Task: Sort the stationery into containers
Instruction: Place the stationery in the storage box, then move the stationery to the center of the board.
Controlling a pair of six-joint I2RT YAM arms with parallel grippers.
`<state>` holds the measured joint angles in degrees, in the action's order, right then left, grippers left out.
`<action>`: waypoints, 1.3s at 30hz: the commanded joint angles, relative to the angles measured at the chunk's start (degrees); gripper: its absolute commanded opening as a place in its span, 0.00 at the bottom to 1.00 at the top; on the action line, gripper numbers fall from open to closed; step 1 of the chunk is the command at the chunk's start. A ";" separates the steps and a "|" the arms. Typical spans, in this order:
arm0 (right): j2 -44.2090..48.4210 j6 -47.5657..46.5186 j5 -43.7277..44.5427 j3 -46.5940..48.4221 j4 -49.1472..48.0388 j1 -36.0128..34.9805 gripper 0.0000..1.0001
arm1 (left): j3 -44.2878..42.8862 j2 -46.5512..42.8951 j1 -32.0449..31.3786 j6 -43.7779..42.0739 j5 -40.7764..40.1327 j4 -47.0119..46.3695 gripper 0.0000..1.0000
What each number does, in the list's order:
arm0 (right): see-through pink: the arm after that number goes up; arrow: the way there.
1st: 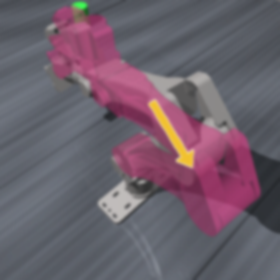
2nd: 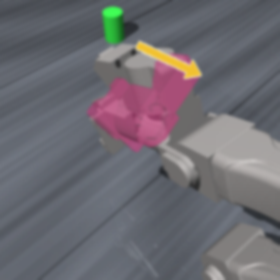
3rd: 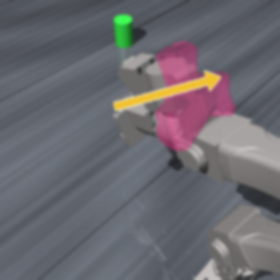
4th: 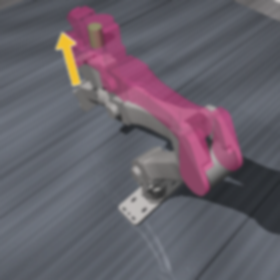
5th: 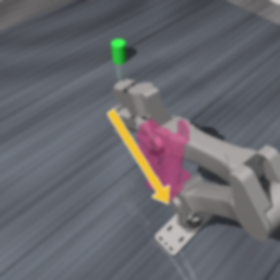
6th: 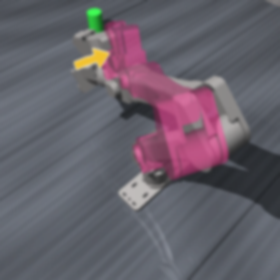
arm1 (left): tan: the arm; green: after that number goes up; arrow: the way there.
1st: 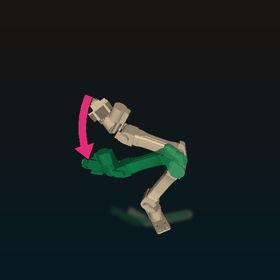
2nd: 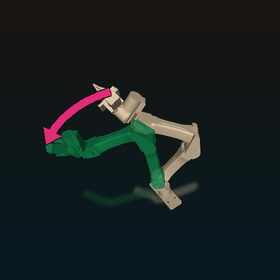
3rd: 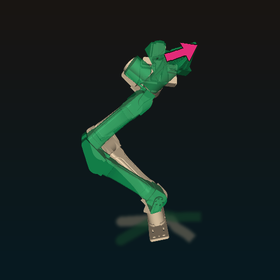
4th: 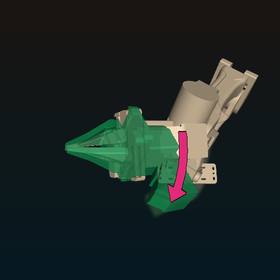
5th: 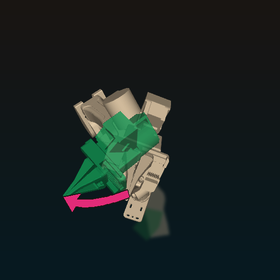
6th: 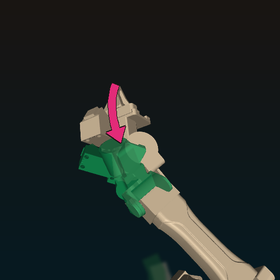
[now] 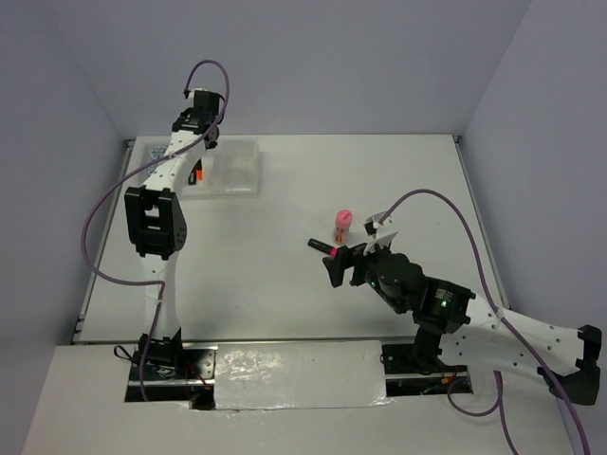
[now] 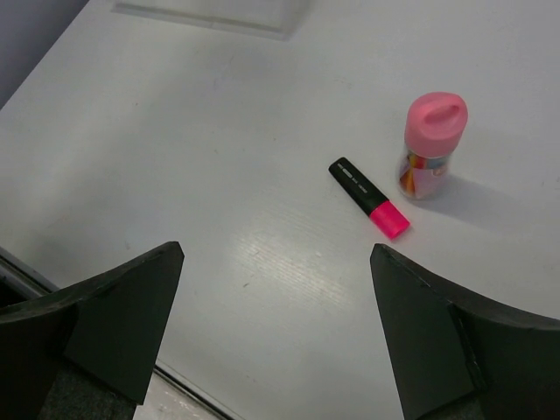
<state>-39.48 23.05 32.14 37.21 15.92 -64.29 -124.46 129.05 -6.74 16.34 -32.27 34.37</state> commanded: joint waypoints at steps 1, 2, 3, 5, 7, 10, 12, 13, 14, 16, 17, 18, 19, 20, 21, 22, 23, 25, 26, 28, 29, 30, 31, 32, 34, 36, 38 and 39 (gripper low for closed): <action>-0.41 -1.51 -0.50 1.19 -1.95 0.92 0.96 | -0.69 0.58 -0.02 -1.92 -2.88 -5.10 0.44; -0.85 -1.43 -0.59 1.46 -1.69 1.10 0.96 | -0.95 1.02 -0.02 -1.84 -2.97 -5.19 0.59; -1.73 -1.34 -0.59 1.55 -1.42 1.36 0.96 | -1.13 1.72 -0.02 -2.01 -2.89 -5.36 0.64; -2.52 -1.08 -1.20 1.55 -1.33 1.54 0.96 | -1.83 2.16 -0.02 -2.19 -3.67 -5.54 0.75; -3.23 -0.46 -1.90 1.20 -1.42 1.98 0.96 | -1.48 1.73 -0.02 -2.02 -4.03 -5.89 0.81; -4.89 -0.89 -5.14 0.93 -1.51 3.99 0.96 | -1.92 -0.64 -0.02 0.44 -3.15 -4.06 0.91; -8.57 -1.42 -8.83 1.72 -0.64 5.84 0.96 | -1.84 -5.01 -0.02 2.90 -1.58 -0.02 0.96; -9.98 -2.65 -9.98 3.12 0.50 7.59 0.96 | -1.49 -6.78 -0.02 5.96 -0.61 1.91 0.96; -11.82 -3.35 -10.95 4.09 1.21 8.30 0.96 | -1.05 -11.06 -0.02 7.90 0.53 5.93 0.98; -17.71 -6.43 -13.15 7.34 3.32 9.53 0.95 | 3.67 -16.44 -0.02 12.48 5.97 9.12 0.99; -21.82 -7.39 -13.07 8.74 4.20 9.62 0.95 | 6.31 -22.82 -0.02 13.97 8.08 10.88 0.99; -24.04 -9.67 -13.76 11.02 5.25 10.06 0.95 | 9.65 -26.80 -0.11 15.20 13.50 10.72 0.99; -26.06 -10.73 -14.29 12.17 5.69 10.50 0.95 | 18.12 -30.49 -0.11 15.39 15.99 9.41 0.99; -29.74 -11.96 -14.65 13.05 5.79 10.76 0.95 | 22.12 -38.53 -0.11 15.65 17.93 7.14 0.99; -31.69 -13.98 -15.78 14.28 5.70 10.85 0.95 | 26.42 -42.62 -0.20 15.57 20.73 6.24 0.99; -33.53 -14.69 -16.23 15.08 6.05 11.46 0.95 | 34.04 -50.05 -0.20 15.04 22.50 5.28 0.99; -37.12 -15.22 -16.23 15.78 6.14 11.73 0.95 | 37.33 -53.26 -0.20 13.99 24.17 4.22 0.99; -40.13 -16.80 -15.27 17.71 6.84 11.99 0.94 | 45.58 -59.50 -0.11 11.36 25.93 3.69 0.99; -42.49 -17.59 -15.00 18.68 6.84 12.26 0.94 | 47.80 -65.01 -0.20 8.65 26.90 3.51 0.99; -44.09 -20.31 -16.22 19.47 6.23 12.44 0.94 | 54.39 -70.14 -0.11 6.87 28.57 2.81 0.99; -45.67 -21.02 -16.15 21.04 6.49 12.87 0.94 | 56.24 -75.04 -0.29 6.17 28.93 2.46 0.99; -46.55 -21.90 -15.97 22.02 7.71 13.14 0.94 | 58.52 -77.61 -0.38 6.68 28.67 1.76 0.99; -47.26 -22.43 -16.14 22.64 8.15 13.31 0.94 | 62.64 -81.81 -0.38 6.86 29.80 0.10 0.99; -49.18 -22.43 -15.88 24.30 8.59 13.58 0.94 | 64.16 -83.42 -0.38 7.30 30.59 -0.44 0.99; -53.12 -24.54 -14.49 25.89 11.05 13.84 0.94 | 67.94 -86.50 -0.38 7.83 31.83 -1.58 0.99; -55.78 -25.07 -14.21 28.17 13.51 14.89 0.94 | 70.75 -87.13 -0.38 8.18 31.66 -2.11 0.99; -58.94 -25.85 -16.04 29.49 14.66 15.77 0.94 | 72.51 -87.04 -0.38 8.45 30.87 -2.64 0.99; -59.82 -26.12 -16.32 30.02 14.84 16.39 0.94 | 74.87 -87.04 -0.38 8.80 30.69 -3.34 0.99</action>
<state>-96.64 -0.32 16.62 64.58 26.83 -49.56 -52.07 42.52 -6.92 25.47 -2.63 35.79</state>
